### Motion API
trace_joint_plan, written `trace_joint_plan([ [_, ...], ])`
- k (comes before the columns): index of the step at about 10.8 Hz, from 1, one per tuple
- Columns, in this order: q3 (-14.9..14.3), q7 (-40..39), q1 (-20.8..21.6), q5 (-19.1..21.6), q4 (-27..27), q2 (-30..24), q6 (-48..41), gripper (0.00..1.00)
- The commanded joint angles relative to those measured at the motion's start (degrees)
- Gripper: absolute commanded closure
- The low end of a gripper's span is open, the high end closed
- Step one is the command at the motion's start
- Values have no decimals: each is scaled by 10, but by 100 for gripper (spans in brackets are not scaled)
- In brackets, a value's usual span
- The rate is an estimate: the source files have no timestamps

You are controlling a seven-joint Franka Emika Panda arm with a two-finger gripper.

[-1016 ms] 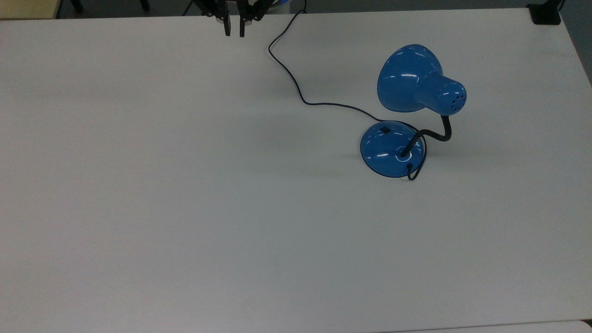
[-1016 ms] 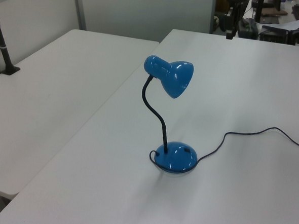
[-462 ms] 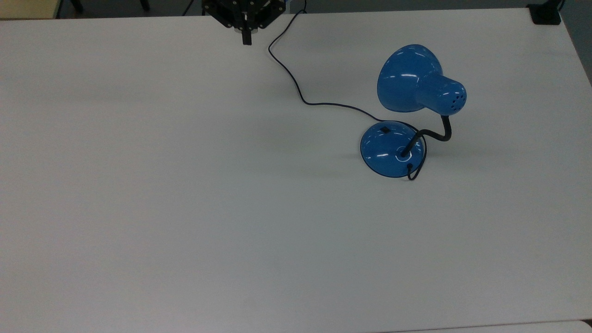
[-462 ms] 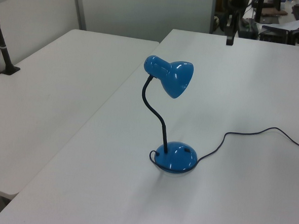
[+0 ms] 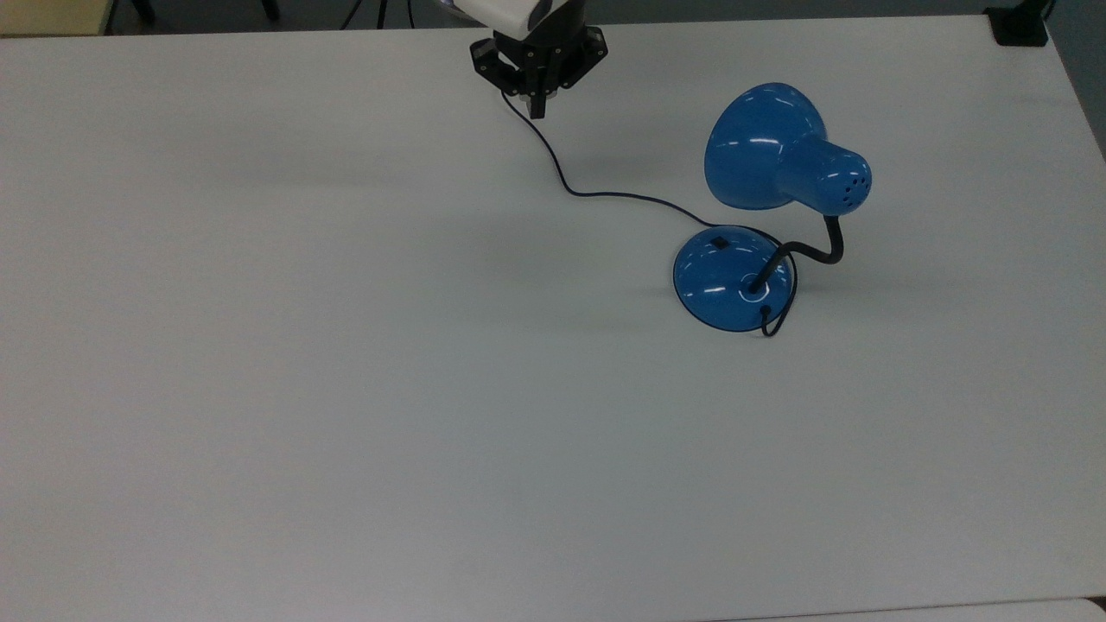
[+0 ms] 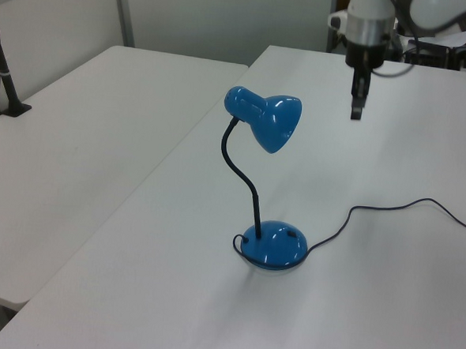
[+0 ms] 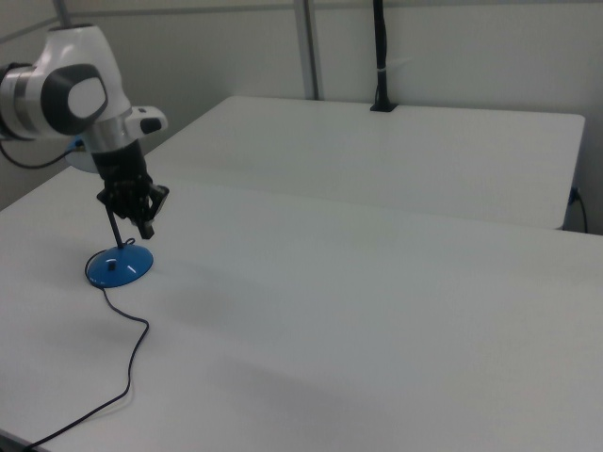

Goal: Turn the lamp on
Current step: 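Move the gripper toward the blue lamp base and lower it over the switch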

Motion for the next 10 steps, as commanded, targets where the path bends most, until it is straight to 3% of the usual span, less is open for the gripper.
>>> trace_joint_plan([
  [1,-5,-40,53,5,-101,-36,87,100],
  [3,-5,-33,97,9,-130,-23,152,100],
  [6,-5,-8,146,13,-131,43,263,100],
  [10,-5,-31,169,9,-124,128,400,100],
])
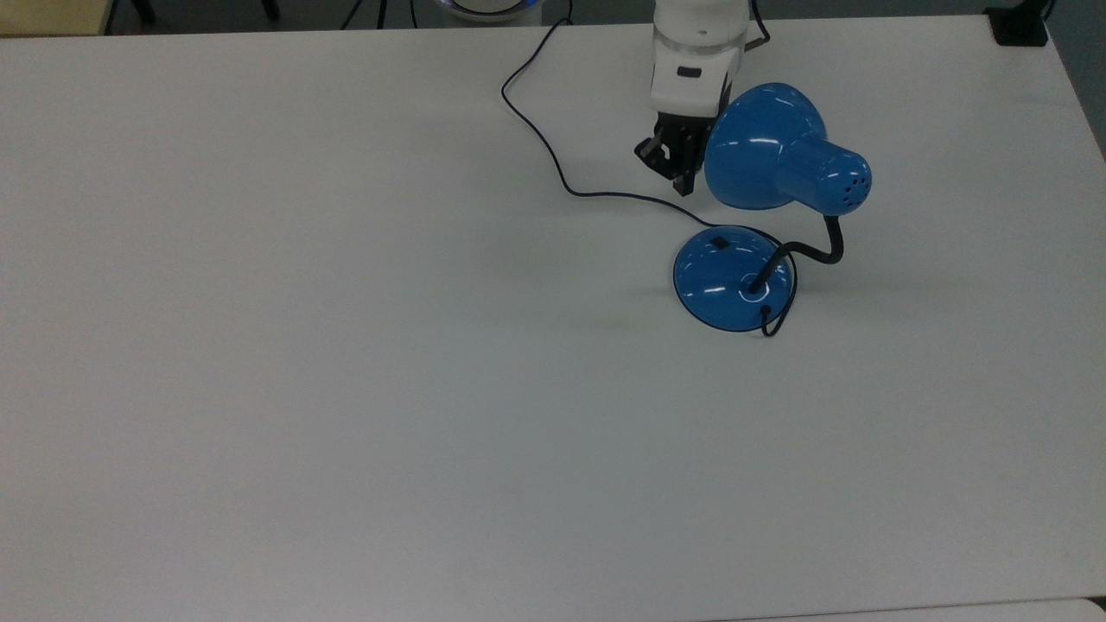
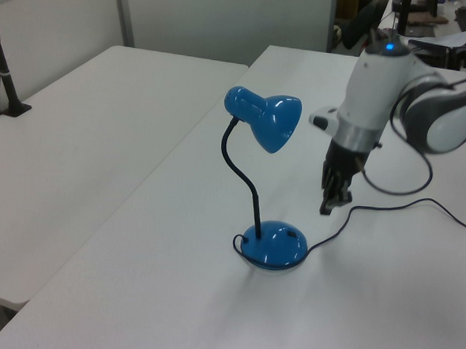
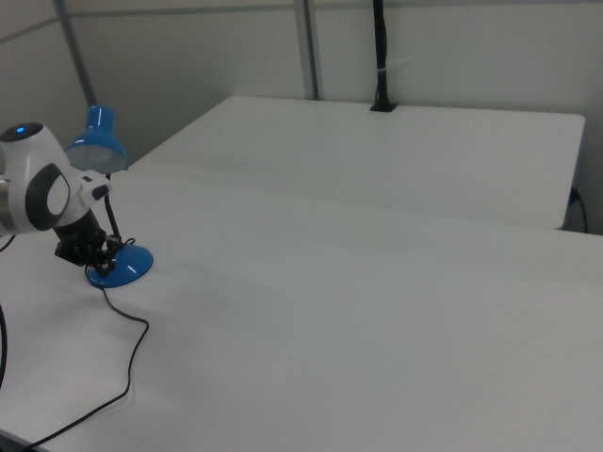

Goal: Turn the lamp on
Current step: 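Move the gripper toward the blue lamp base and lower it over the switch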

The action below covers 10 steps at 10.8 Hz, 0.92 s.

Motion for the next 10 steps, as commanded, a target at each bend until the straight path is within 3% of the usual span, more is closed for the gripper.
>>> trace_joint_plan([
  [1,-6,-38,15,8,5,44,95,100],
  [4,-6,-40,18,8,15,64,142,100],
  [10,2,-37,17,7,53,98,147,100],
])
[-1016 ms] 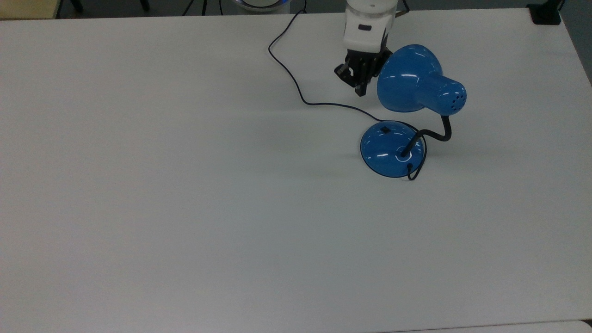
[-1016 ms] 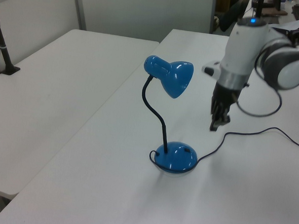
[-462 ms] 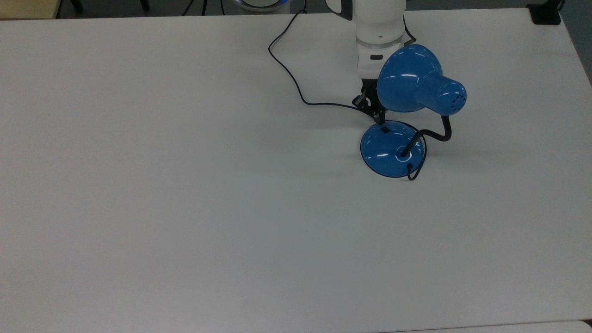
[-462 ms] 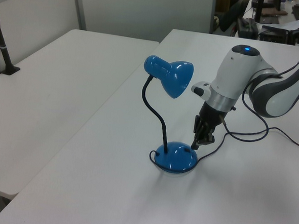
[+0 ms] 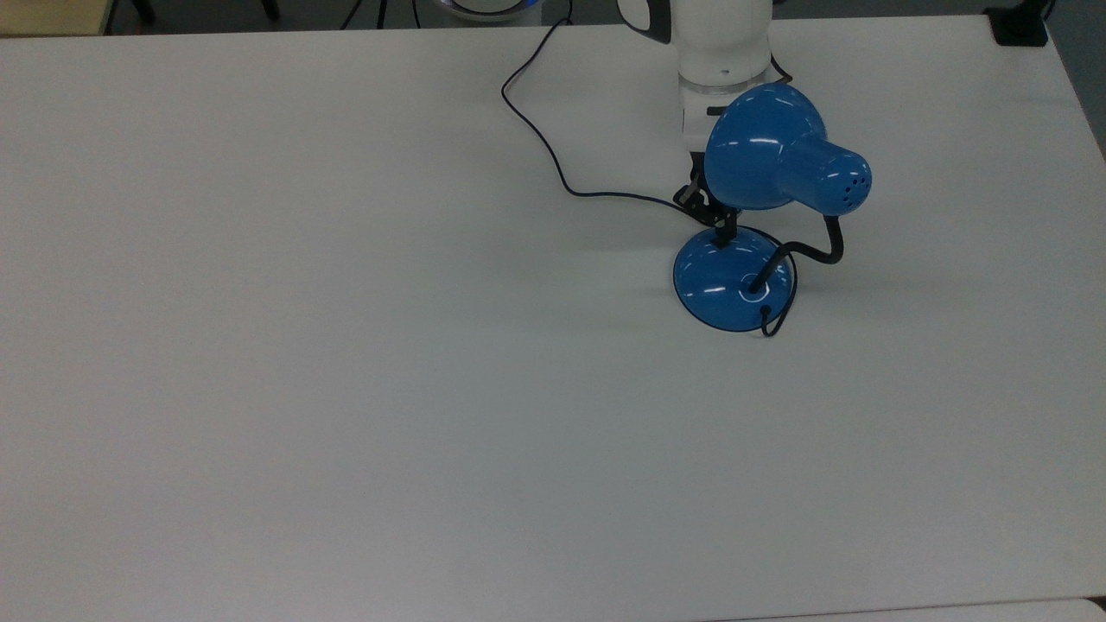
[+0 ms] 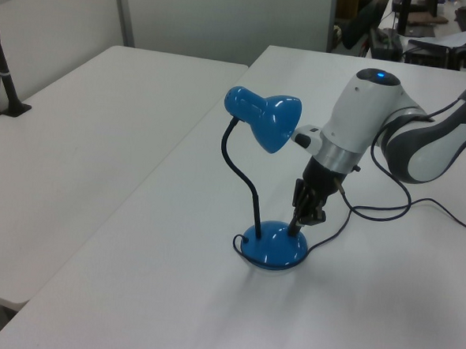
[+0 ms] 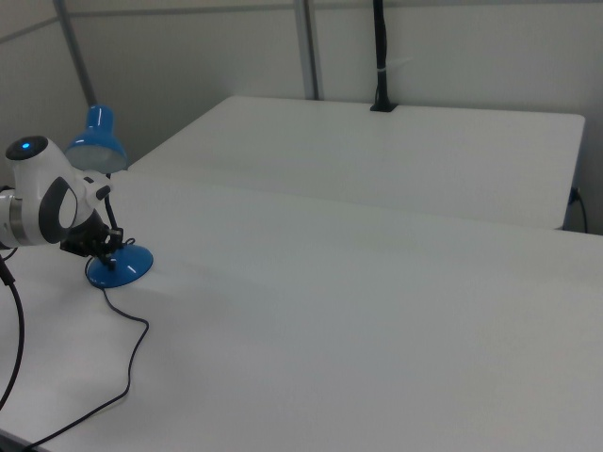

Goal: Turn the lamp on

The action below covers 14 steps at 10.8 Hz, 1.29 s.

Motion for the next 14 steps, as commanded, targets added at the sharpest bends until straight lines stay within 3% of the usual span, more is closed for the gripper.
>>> trace_joint_plan([
  [1,-3,-14,6,8,23,26,12,100],
  [5,-3,-14,5,3,43,60,13,100],
  [7,-3,-5,4,6,38,39,5,100],
  [8,-3,9,2,7,23,10,-27,100],
  [10,-5,55,-6,7,25,-38,-194,100],
  [14,-10,66,-77,3,44,-100,-383,100],
])
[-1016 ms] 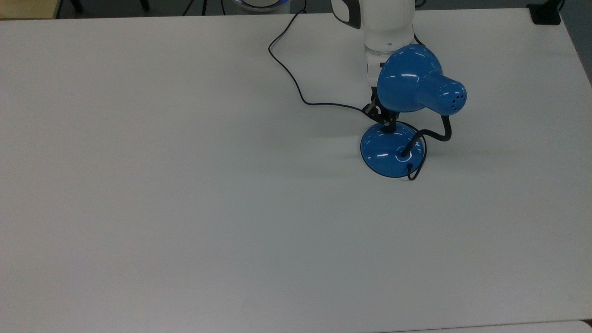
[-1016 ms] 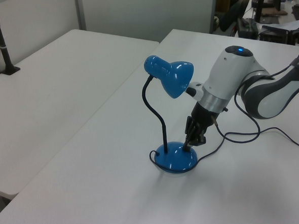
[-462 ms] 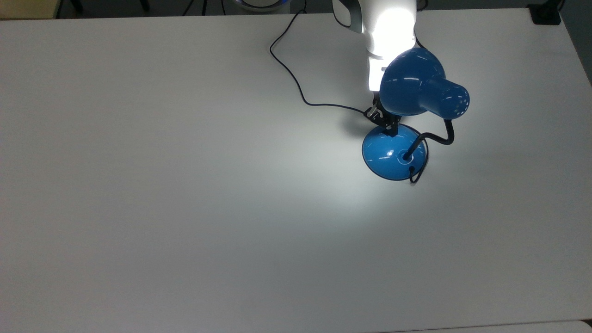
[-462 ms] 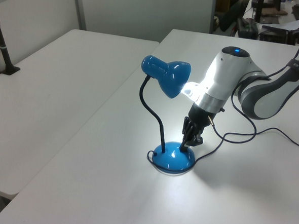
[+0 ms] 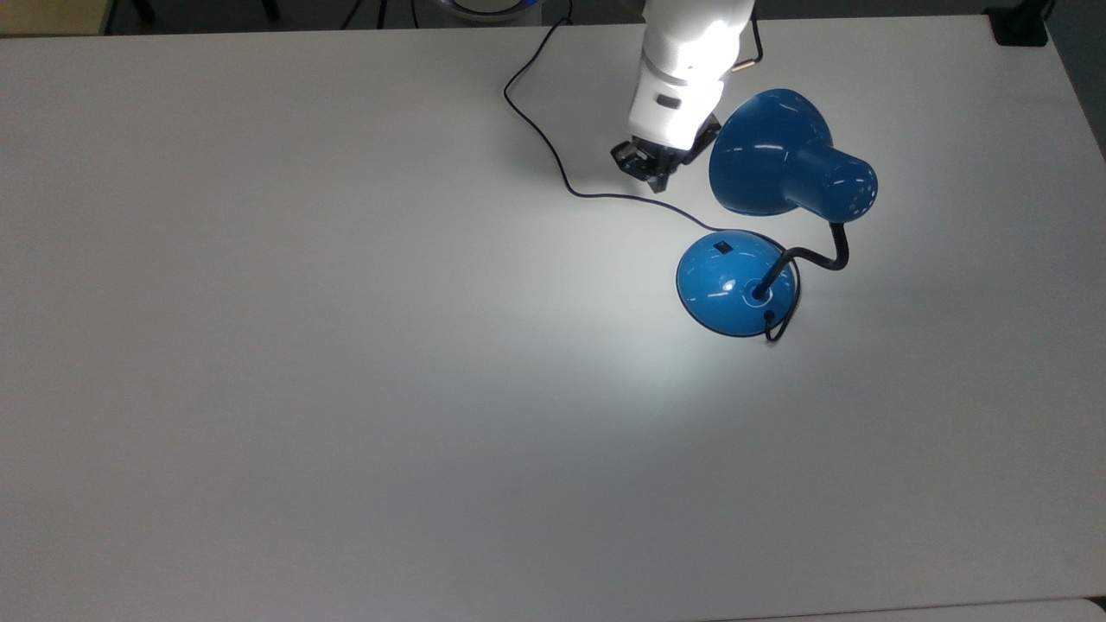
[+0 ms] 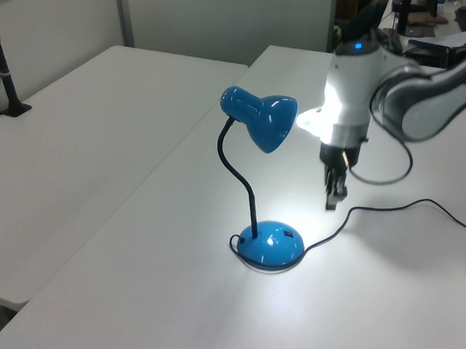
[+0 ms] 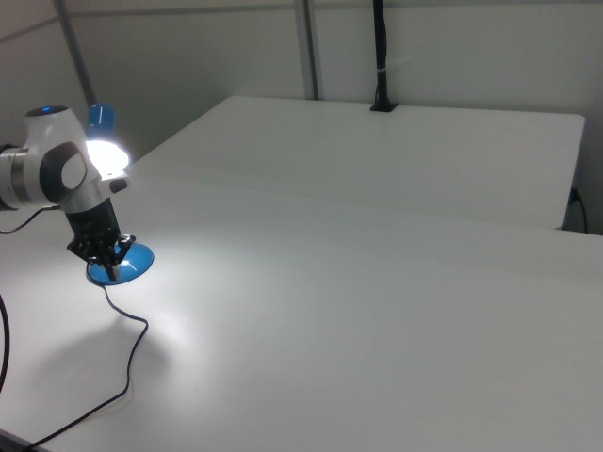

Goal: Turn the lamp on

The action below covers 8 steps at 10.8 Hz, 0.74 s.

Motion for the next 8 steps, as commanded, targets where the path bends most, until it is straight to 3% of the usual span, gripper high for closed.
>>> trace_joint_plan([
  [1,-5,8,-55,0,19,-46,-120,100],
  [4,-5,25,-118,0,107,-50,-187,97],
  [6,-21,39,-126,0,174,-50,-248,97],
  [8,-50,43,-121,0,234,-51,-308,83],
])
